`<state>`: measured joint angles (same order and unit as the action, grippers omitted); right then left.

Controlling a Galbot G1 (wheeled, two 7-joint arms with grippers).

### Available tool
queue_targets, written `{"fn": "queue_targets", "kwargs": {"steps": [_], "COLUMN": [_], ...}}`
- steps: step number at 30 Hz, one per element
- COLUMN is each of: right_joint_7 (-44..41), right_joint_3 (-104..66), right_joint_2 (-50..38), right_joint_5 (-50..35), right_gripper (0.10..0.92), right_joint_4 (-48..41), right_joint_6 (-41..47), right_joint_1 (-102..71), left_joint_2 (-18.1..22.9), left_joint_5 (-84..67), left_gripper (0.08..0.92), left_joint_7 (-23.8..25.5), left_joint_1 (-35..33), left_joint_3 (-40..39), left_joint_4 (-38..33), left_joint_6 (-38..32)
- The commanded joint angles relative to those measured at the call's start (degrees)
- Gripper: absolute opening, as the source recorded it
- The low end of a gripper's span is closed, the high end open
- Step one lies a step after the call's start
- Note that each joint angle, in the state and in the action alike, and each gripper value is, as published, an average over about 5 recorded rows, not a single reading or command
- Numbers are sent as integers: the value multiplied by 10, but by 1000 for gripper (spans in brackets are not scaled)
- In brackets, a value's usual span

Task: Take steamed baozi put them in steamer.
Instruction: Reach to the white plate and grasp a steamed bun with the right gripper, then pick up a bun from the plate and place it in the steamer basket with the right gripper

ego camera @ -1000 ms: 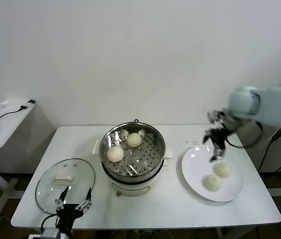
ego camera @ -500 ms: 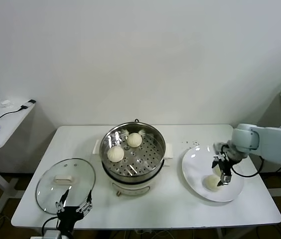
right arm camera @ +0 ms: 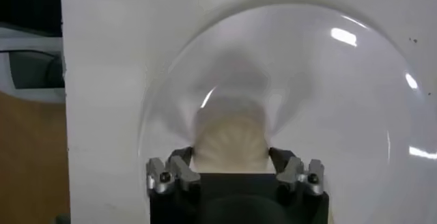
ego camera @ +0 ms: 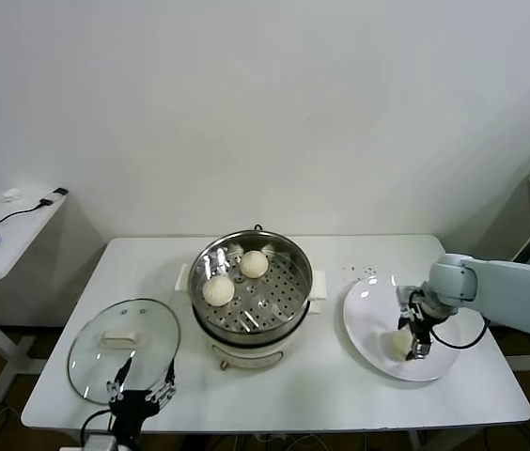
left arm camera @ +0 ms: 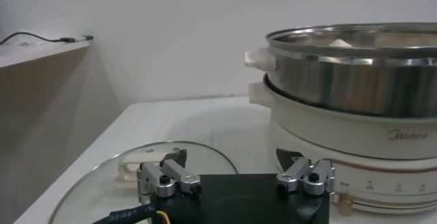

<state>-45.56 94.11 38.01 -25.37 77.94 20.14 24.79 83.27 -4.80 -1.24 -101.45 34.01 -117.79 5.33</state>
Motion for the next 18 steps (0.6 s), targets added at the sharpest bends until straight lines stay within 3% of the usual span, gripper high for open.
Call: {"fn": "queue_targets", "kwargs": {"steps": [1, 8, 13, 18], "right_joint_7": [-2, -65, -124, -137], "right_joint_3": [0, 111, 100, 12], "right_joint_2": [-9, 35, 154, 265], "right_joint_5": [11, -33, -74, -96], "right_gripper": [645, 624, 628, 628], "right_joint_4": [21, 47, -1, -1], "right_joint_6": [1, -51, -132, -218], "right_joint_1": [16, 259, 394, 409], "left_joint_2": [0, 1, 1, -1], "left_joint_5": [1, 2, 3, 3], "left_gripper": [823, 823, 823, 823], "left_joint_7": [0, 0, 1, 2], "left_joint_1": [-2, -9, -9, -8], "left_joint_3": [0, -3, -7, -7], "left_joint_4": [-4, -16, -23, -25], "left_joint_6": [0, 1, 3, 3]}}
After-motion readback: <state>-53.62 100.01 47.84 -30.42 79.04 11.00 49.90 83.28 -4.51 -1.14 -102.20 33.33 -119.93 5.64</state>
